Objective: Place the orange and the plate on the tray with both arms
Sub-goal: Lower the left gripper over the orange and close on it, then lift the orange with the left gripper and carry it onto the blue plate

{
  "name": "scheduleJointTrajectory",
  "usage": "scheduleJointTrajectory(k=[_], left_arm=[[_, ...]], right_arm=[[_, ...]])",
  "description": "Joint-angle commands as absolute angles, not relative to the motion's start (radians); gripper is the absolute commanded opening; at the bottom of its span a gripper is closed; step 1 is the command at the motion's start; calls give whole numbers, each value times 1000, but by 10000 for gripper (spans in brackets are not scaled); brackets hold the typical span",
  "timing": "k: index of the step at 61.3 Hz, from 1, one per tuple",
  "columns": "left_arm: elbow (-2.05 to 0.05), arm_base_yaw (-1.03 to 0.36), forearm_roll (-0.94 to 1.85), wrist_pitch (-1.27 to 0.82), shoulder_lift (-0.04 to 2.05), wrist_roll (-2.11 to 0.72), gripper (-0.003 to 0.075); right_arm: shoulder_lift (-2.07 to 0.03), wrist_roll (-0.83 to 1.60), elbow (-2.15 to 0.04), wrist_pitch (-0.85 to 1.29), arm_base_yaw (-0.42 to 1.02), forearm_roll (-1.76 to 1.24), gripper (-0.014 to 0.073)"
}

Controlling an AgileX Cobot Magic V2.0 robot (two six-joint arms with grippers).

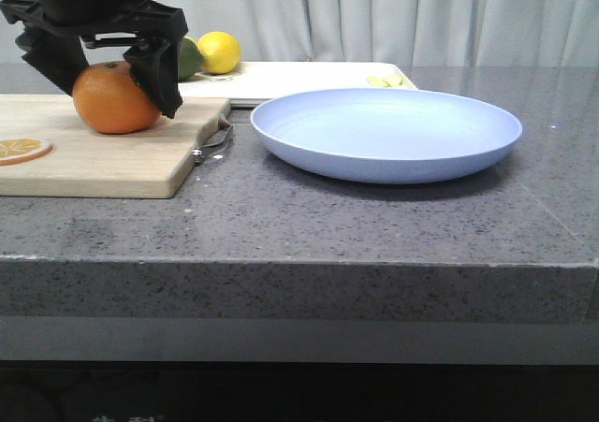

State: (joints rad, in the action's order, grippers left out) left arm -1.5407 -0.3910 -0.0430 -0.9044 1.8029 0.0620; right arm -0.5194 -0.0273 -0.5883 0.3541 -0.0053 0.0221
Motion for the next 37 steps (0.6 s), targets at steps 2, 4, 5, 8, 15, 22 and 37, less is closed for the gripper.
scheduleJointTrajectory(k=[2,4,5,8,15,22,37], left_arm=[[-1574,-396,-47,-888,1757,63,542],[-1574,-396,-47,-892,1757,63,494],[-1574,-396,-47,-891,1757,63,471],[-1574,-396,-47,-894,1757,63,402],[-1596,-396,-47,-914,1755,63,252],[-1674,-404,-47,-959,1755,63,232],[-1805,-515,-13,-945,1755,63,233]], right_arm=[[-531,-27,-623,273,-8,23,652],[-531,-27,-623,273,-8,23,652],[-531,-27,-623,273,-8,23,652],[-531,-27,-623,273,-8,23,652],[-531,-27,-623,273,-8,23,652],[-531,-27,-622,273,-8,23,652],[-532,-27,-622,273,-8,23,652]])
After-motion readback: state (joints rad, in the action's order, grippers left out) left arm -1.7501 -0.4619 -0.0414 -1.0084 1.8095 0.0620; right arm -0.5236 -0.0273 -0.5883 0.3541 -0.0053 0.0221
